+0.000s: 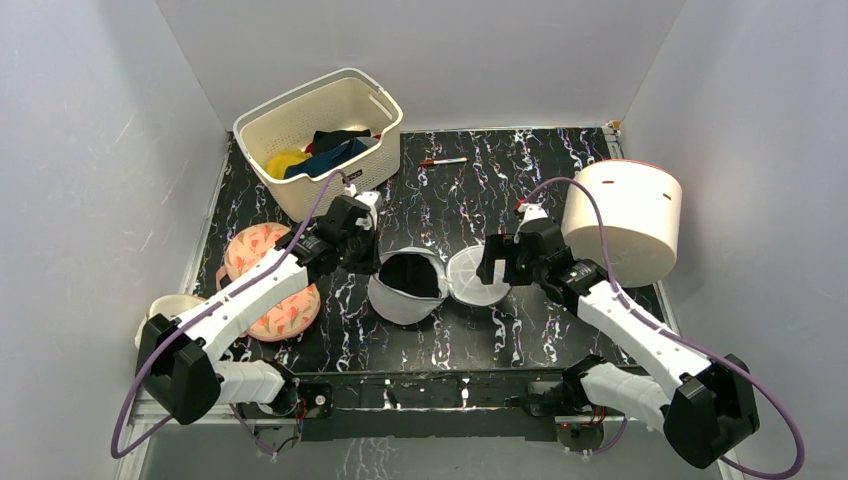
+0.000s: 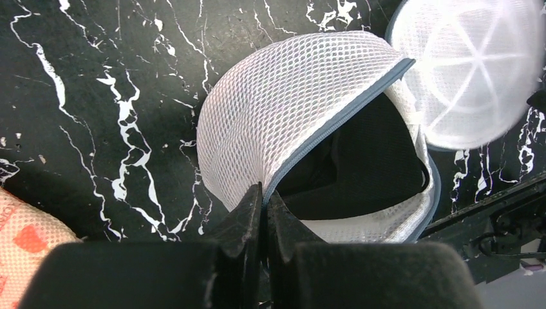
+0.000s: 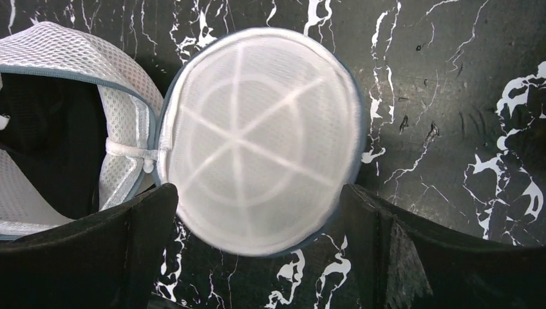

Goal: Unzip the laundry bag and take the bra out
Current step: Open the laundry bag at the center of the board.

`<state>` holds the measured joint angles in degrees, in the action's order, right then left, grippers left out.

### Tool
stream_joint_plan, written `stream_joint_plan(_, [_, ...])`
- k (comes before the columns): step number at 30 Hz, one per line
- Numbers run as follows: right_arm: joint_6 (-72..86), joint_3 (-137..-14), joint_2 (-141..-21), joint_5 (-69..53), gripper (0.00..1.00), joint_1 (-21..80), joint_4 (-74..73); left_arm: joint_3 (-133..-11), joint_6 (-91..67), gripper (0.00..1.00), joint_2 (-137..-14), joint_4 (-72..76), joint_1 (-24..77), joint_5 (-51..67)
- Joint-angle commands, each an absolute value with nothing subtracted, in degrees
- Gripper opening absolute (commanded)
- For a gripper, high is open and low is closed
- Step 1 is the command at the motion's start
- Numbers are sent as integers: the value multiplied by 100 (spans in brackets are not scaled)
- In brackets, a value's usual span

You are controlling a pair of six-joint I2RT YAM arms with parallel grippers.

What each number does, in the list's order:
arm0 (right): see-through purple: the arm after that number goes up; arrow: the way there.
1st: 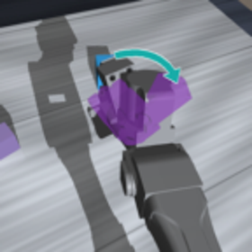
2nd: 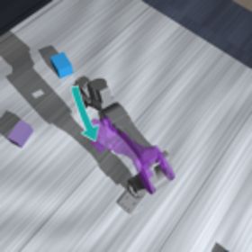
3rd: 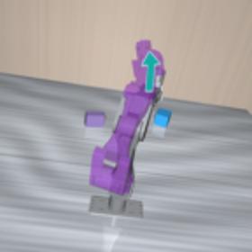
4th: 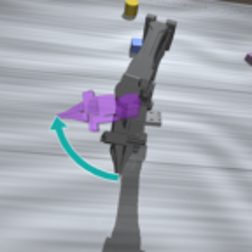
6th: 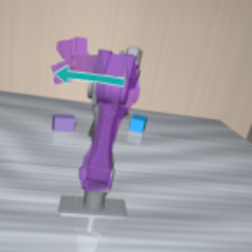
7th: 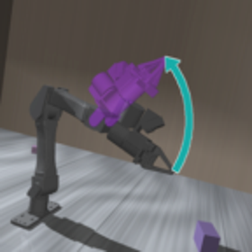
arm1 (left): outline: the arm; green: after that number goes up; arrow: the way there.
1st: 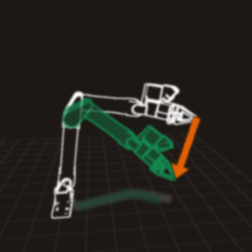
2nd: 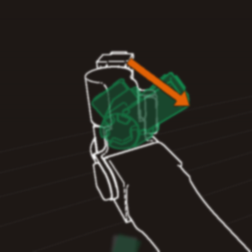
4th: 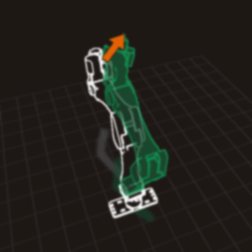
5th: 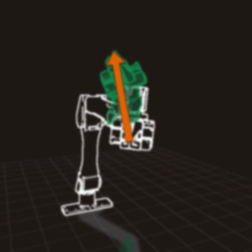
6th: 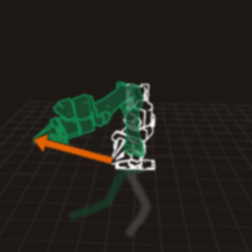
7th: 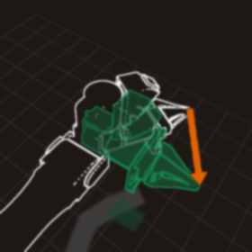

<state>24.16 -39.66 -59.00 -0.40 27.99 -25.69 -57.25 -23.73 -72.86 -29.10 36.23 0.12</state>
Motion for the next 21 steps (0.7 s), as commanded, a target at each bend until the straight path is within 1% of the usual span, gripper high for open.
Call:
stream_joint_plan(1, [2329, -3989, -5710, 56, 98, 2787, -2074, -5696, -2250, 0, -7032, -3103, 3612, -38])
stream_joint_plan(6, [2460, -4132, -6123, 210, 98, 2783, -2253, -5783, -2323, 0, -7134, -3133, 3615, 8])
stream_joint_plan(8, [2550, -3996, -6229, -39, 97, 2785, -2004, -5709, -2344, 0, -7093, -3049, 3612, 37])
stream_joint_plan(10, [2633, -3805, -6323, -530, 90, 2783, -1534, -5661, -2387, 1, -7075, -3077, 3612, 69])
stream_joint_plan(12, [2775, -3640, -6499, -935, 86, 2789, -1156, -5599, -2408, 4, -7054, -3101, 3613, 102])
stream_joint_plan(14, [2843, -3541, -6730, -1363, 81, 2788, -755, -5590, -2388, 8, -7055, -3129, 3612, 54])
stream_joint_plan(16, [2933, -3480, -6964, -1547, 76, 2808, -490, -5717, -2338, 18, -7096, -3279, 3615, -72])
stream_joint_plan(19, [2994, -3419, -7220, -1612, 60, 2862, -353, -6151, -2155, 31, -7215, -3520, 3712, -339])
stream_joint_plan(21, [3032, -3266, -7250, -1806, 53, 2894, -113, -6465, -2086, 38, -7335, -3677, 3889, -627])
